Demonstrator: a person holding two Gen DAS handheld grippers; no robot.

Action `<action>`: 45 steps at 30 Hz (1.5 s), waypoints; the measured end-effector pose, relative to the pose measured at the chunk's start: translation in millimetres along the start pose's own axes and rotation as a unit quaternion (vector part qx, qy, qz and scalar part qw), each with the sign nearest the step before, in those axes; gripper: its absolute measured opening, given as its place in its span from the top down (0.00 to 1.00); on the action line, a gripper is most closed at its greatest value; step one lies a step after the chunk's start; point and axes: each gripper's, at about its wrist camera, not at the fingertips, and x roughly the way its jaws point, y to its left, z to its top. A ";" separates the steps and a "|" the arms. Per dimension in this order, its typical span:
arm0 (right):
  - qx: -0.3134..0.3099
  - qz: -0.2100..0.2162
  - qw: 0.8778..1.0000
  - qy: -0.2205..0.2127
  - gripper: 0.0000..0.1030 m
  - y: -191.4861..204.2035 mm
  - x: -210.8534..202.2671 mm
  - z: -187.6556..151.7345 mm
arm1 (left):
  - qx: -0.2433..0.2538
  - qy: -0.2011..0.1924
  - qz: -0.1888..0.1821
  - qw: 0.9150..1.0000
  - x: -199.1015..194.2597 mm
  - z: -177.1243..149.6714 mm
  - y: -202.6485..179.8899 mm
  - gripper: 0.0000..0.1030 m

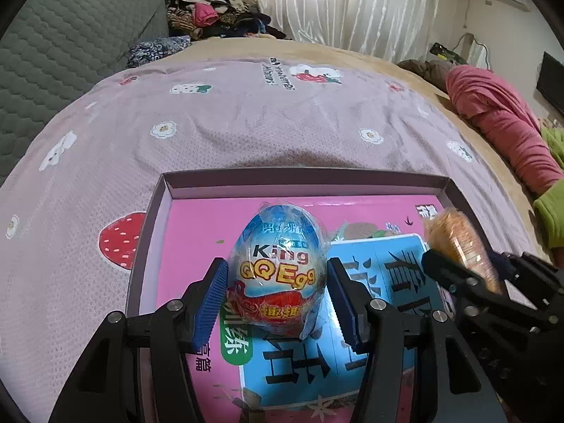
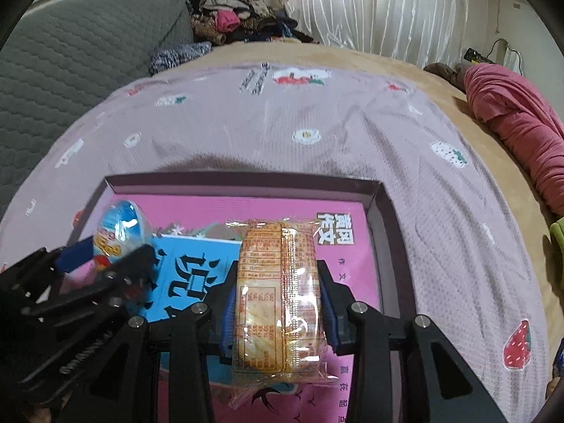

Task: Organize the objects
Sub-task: 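Lower the egg and wafer onto the book and open both tools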

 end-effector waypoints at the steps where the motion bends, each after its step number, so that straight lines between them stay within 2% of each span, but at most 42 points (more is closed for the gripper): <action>1: 0.000 -0.002 1.000 0.004 0.62 0.8 3.3 0.2 | 0.001 0.000 0.000 1.000 -0.5 -0.2 0.0 0.43; 9: 0.009 -0.009 1.000 0.024 0.62 -3.7 18.0 -5.0 | 0.002 -0.004 0.003 1.000 1.3 -1.2 0.9 0.43; 16: 0.016 -0.008 0.999 0.029 0.61 -5.4 21.3 -6.9 | 0.005 0.011 0.011 1.000 7.5 -2.7 1.8 0.43; 23: 0.022 -0.002 0.999 0.027 0.60 -7.8 19.1 -6.3 | 0.004 0.003 0.013 1.000 1.7 -1.5 2.0 0.43; 26: 0.027 0.004 0.999 0.026 0.55 -8.0 16.8 -6.2 | 0.002 0.006 0.014 1.000 0.7 -1.1 2.6 0.42; 27: 0.029 0.006 0.999 0.026 0.51 -8.4 16.1 -6.1 | 0.002 0.006 0.014 1.000 0.3 -0.8 2.6 0.41; 34: 0.031 0.002 0.999 0.017 0.45 -8.3 10.0 -5.4 | -0.001 0.006 0.019 1.000 -2.9 -1.3 4.3 0.29; 36: 0.034 0.003 0.999 0.013 0.37 -9.3 7.4 -5.5 | -0.001 0.005 0.023 1.000 -3.8 -2.0 4.2 0.27; 40: 0.040 0.003 0.999 0.001 0.35 -11.5 -0.6 -4.3 | 0.000 0.008 0.023 1.000 -6.9 -2.4 4.5 0.25; 42: 0.044 0.006 0.999 -0.005 0.29 -12.6 -6.7 -3.1 | -0.001 0.011 0.023 1.000 -6.9 -1.9 5.3 0.24; 45: 0.045 0.006 0.999 -0.012 0.25 -13.6 -14.3 -1.9 | 0.001 0.010 0.023 1.000 -11.0 -2.5 5.3 0.23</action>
